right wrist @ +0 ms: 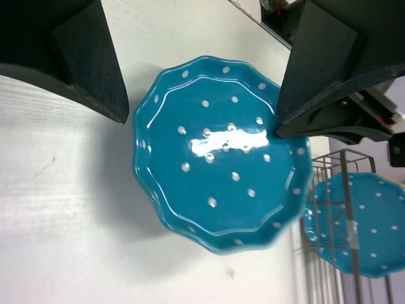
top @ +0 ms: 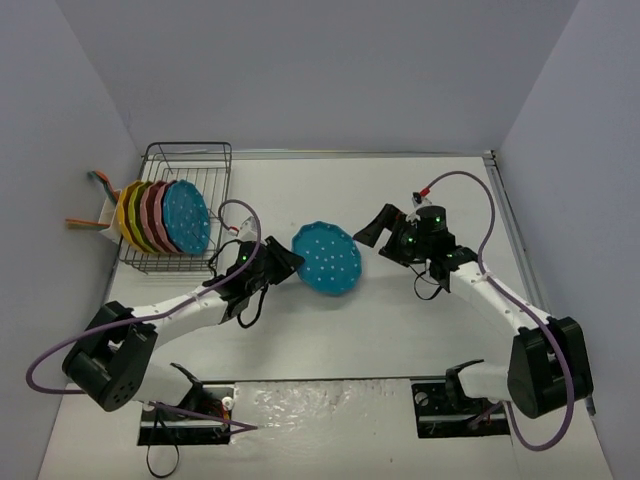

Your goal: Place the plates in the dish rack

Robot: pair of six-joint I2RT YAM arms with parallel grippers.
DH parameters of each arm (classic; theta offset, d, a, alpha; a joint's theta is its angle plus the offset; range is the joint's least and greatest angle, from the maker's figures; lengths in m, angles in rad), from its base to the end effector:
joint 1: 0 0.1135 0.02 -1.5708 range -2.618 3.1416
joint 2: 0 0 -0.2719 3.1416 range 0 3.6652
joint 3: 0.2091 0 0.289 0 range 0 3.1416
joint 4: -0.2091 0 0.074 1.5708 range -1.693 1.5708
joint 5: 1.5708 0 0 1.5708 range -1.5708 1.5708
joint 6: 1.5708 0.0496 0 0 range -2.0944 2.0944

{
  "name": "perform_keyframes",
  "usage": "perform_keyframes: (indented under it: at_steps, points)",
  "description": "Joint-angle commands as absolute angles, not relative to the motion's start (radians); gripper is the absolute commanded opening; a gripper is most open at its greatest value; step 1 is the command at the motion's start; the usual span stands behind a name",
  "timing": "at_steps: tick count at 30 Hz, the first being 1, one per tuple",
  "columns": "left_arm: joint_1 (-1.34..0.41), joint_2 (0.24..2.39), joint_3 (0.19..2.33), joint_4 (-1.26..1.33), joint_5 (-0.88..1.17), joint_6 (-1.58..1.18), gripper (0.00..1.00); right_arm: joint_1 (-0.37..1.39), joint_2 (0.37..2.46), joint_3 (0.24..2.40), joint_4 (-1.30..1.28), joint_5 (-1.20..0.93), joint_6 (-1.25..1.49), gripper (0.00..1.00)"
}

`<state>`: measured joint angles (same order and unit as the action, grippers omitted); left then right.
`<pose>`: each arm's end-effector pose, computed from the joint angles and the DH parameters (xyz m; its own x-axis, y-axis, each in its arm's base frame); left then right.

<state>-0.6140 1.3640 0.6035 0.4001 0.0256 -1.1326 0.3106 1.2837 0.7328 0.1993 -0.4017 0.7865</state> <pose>0.2657 -0.1889 0.1846 -0.6616 -0.6412 -0.3889 -0.0083 0.5248 -0.8512 0.3060 0.1186 0.2362 -0.6781 0.4666 -0.5678 -0.2134 0.6143 0.7597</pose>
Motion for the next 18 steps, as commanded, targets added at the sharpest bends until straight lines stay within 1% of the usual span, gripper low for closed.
perform_keyframes:
  at_steps: [1,6,12,18]
  points:
    - [-0.614,1.26,0.746,0.469,-0.017,-1.066,0.0,0.292,1.198,0.844,0.123,-0.361,0.651,1.0]
    - [-0.605,1.228,0.823,0.339,-0.045,-0.964,0.0,0.276,1.152,0.861,0.085,-0.354,0.601,1.0]
    - [-0.582,1.202,0.987,0.131,-0.073,-0.81,0.0,0.257,1.101,0.852,0.074,-0.358,0.577,1.0]
    - [-0.517,1.182,1.129,-0.04,-0.087,-0.682,0.0,0.222,1.083,0.836,0.07,-0.393,0.568,1.0]
